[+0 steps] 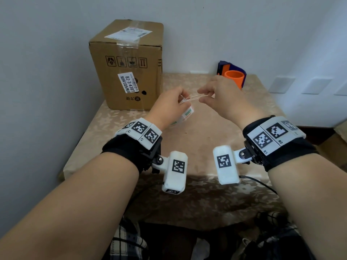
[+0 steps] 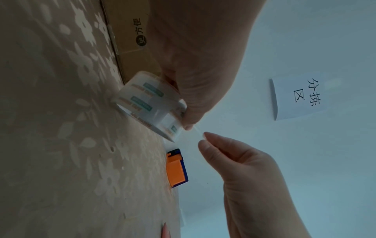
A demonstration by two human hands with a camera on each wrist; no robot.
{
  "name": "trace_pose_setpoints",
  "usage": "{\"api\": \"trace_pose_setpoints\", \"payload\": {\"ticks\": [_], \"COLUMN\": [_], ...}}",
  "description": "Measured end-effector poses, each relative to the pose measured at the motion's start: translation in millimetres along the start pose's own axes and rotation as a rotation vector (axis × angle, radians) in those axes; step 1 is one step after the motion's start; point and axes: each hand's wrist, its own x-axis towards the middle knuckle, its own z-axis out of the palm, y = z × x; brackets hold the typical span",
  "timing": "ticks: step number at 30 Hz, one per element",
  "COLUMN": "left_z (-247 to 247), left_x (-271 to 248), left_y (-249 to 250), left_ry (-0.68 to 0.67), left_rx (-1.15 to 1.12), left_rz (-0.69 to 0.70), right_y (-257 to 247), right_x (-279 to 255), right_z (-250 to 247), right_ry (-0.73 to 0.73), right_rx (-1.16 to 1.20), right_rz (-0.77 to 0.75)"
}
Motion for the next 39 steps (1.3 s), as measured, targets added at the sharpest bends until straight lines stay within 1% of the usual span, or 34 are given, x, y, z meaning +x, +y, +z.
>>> {"api": "trace_pose_setpoints", "payload": {"ticks": [7,12,14,16,19,22,26,30,32,34,36,39], "left_z": [-1.9,-4.0,-5.6,-7.3,-8.3,-7.7,-7.9,-9.2,-8.8,-7.5,-6.7,-5.8], "left_x": [3.3,3.2,3.0,2.3,2.3,1.8,0.9,2.5,1.9,1.5,1.7,3.4], "left_y": [0.0,-3.6,-4.2,-3.5,-2.2,-2.1,-1.4,-1.3,-0.3,0.6,1.9,0.3], "left_ry": [-0.006,-0.017,-0.040,-0.093,-0.140,-0.114,-0.075,0.010,0.027,0.030,0.022,0.014], "left_rx": [-0.004,-0.084,-0.087,-0.094,-0.069,-0.049,-0.129,-0.230,-0.269,-0.325,-0.370,-0.387], "left_rz": [0.002,-0.026,-0.025,-0.016,-0.003,-0.010,-0.016,0.042,0.071,0.090,0.088,0.058], "right_y": [2.9,3.9,5.6,6.7,6.6,5.3,4.4,-3.5,-6.6,-7.0,-6.7,-5.7], "right_x": [-0.2,-1.8,-2.1,-3.0,-5.6,-7.3,-6.6,-5.9,-4.0,-1.6,0.0,1.1], "right_z": [-0.1,3.4,3.3,1.4,0.5,2.8,5.8,7.7,9.0,10.0,10.9,10.3], "right_ry": [-0.023,-0.056,-0.044,-0.029,-0.052,-0.011,0.072,0.082,0.082,0.076,0.089,0.172], "right_rx": [0.034,0.073,0.070,0.107,0.185,0.312,0.498,0.675,0.700,0.676,0.687,0.786], "right_rz": [0.040,0.049,0.054,0.086,0.110,0.144,0.203,0.185,0.171,0.160,0.158,0.181]}}
